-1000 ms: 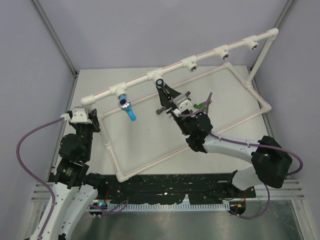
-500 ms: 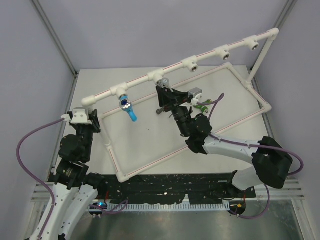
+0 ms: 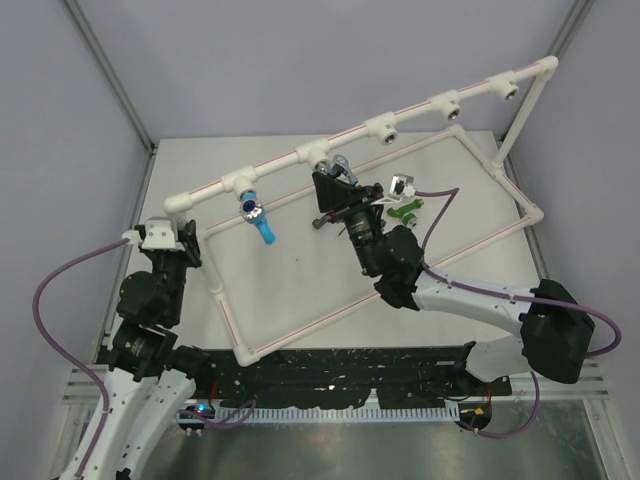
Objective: Install the water faucets
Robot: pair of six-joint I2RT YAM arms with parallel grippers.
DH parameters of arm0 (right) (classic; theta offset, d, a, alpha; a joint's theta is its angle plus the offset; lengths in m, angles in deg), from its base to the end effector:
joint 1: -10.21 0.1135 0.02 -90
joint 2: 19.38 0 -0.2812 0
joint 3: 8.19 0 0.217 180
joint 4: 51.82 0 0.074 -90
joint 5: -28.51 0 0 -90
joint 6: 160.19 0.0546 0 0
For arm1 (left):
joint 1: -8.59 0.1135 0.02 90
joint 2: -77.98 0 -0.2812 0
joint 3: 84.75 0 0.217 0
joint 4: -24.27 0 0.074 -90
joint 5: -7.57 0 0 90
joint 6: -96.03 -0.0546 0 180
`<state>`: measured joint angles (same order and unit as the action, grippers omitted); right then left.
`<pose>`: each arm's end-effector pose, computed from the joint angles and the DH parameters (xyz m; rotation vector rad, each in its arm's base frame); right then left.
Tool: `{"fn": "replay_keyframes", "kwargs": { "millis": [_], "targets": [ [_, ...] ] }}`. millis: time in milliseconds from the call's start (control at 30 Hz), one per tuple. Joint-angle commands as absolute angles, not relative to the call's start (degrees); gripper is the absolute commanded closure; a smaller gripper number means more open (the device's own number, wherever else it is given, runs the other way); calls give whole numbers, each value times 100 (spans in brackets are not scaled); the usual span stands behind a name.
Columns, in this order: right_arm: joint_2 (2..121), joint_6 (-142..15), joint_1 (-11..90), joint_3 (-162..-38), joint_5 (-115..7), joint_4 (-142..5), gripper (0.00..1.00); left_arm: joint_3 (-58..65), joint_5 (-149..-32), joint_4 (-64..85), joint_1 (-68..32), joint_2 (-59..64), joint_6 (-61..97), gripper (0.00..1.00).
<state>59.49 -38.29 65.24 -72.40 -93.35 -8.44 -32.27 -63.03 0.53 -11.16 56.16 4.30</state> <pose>0.1848 0.2139 0.3923 0.2969 1.1765 1.0430 0.0722 -0.0067 0.3438 -0.0046 1.4569 -0.0114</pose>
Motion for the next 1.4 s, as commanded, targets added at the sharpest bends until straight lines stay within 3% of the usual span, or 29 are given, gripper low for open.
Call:
{"fn": "replay_keyframes", "kwargs": {
  "millis": [0, 400, 600, 900, 1033, 1133, 1200, 1367],
  "targets": [
    [5972, -2785, 6137, -7328, -10913, -2620, 95, -3266, -6538, -401, -1198, 5786, 243, 100],
    [5568, -139, 6110, -7548, -10685, -4054, 95, -3292, -6512, -383, -1198, 5856, 243, 100],
    [5471, -635, 6119, -7531, -10808, -3853, 94, -3310, -6476, -365, -1198, 5882, 243, 100],
    [5093, -2428, 6119, -7179, -10737, -2772, 58, -3301, -6468, -365, -1198, 5873, 234, 100],
    [4944, -3070, 6110, -7144, -10500, -2552, 48, -3310, -6476, -365, -1198, 5865, 225, 100],
    [4838, -3318, 6119, -7082, -10351, -2455, 47, -3310, -6476, -365, -1198, 5856, 225, 100],
    [4777, -3345, 6119, -7021, -10342, -2411, 55, -3310, -6476, -365, -1198, 5847, 234, 100],
    [4636, -3301, 6119, -6986, -10131, -2375, 60, -3301, -6485, -365, -1198, 5838, 234, 100]
  ]
}}
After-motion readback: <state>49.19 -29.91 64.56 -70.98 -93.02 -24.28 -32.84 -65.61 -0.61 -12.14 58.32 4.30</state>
